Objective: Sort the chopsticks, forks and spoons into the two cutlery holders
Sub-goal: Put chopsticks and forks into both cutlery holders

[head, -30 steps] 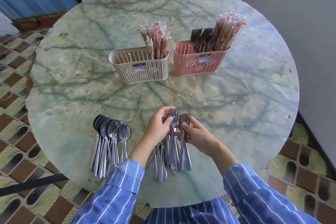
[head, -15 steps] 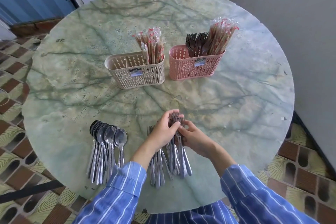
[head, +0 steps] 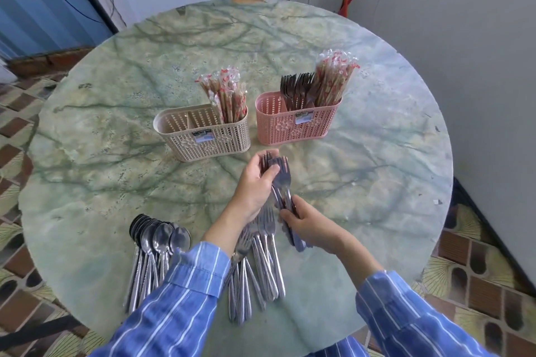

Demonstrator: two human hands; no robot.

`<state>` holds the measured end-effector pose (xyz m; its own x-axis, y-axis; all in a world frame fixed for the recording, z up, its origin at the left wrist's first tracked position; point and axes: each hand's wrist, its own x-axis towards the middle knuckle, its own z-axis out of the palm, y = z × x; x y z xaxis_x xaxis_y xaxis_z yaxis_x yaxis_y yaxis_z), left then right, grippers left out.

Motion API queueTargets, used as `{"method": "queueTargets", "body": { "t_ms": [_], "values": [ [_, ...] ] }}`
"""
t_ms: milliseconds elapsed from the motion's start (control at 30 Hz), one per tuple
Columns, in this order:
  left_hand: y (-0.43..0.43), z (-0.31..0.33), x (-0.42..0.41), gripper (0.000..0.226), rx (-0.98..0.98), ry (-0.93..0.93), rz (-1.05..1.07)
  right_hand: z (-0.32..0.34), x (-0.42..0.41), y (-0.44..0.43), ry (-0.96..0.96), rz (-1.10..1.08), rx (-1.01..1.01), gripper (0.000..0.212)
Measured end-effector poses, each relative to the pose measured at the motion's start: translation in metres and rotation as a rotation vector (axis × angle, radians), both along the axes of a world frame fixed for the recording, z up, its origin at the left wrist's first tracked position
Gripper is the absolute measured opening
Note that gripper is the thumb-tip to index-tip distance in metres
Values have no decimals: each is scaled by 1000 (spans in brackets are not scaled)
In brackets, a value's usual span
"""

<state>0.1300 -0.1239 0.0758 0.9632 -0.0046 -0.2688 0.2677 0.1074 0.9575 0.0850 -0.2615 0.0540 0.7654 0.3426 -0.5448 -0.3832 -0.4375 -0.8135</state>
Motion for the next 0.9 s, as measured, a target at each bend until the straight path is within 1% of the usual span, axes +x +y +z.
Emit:
{"method": "queueTargets", "body": {
  "t_ms": [67, 100, 200, 233, 267, 333, 367, 433, 500, 567, 600, 633, 700, 733, 833, 900],
  "values": [
    [-2, 8, 17, 29, 11, -11, -52, 7, 13, -3, -3, -65, 70, 15],
    [-2, 12, 26, 29, 53, -10, -106, 11, 20, -5, -15, -85, 83, 16],
    [-5, 29, 55, 33, 365, -29, -289, 22, 47, -11, -80, -112, 86, 13],
    [-7, 36, 66, 35, 433, -42, -293, 29, 57, -11, -110, -117, 92, 10],
    [-10, 46, 75, 33, 459, -60, -281, 36, 68, -11, -143, -126, 101, 10],
    [-17, 67, 92, 20, 497, -113, -245, 52, 89, -10, -247, -134, 85, 14],
    [-20, 77, 101, 17, 555, -141, -223, 60, 101, -10, -315, -127, 46, 15],
    [-23, 93, 122, 23, 642, -185, -183, 75, 125, -13, -438, -77, -56, 11],
    [-20, 101, 148, 32, 622, -230, -146, 88, 149, -16, -514, -17, -141, 13],
    [-18, 108, 167, 48, 617, -284, -102, 94, 177, -21, -573, 69, -268, 12],
    [-17, 109, 176, 49, 630, -304, -88, 97, 189, -23, -603, 113, -361, 13],
    [-18, 109, 182, 44, 628, -318, -73, 97, 200, -25, -616, 131, -429, 16],
    [-22, 109, 193, 30, 608, -368, -38, 97, 216, -27, -638, 70, -429, 22],
    [-24, 108, 197, 29, 601, -394, -25, 95, 219, -27, -669, 8, -410, 21],
    [-29, 95, 201, 38, 611, -447, -12, 83, 219, -22, -760, -185, -398, 19],
    [-30, 87, 200, 35, 613, -467, -14, 74, 213, -17, -808, -272, -391, 16]
  ]
}}
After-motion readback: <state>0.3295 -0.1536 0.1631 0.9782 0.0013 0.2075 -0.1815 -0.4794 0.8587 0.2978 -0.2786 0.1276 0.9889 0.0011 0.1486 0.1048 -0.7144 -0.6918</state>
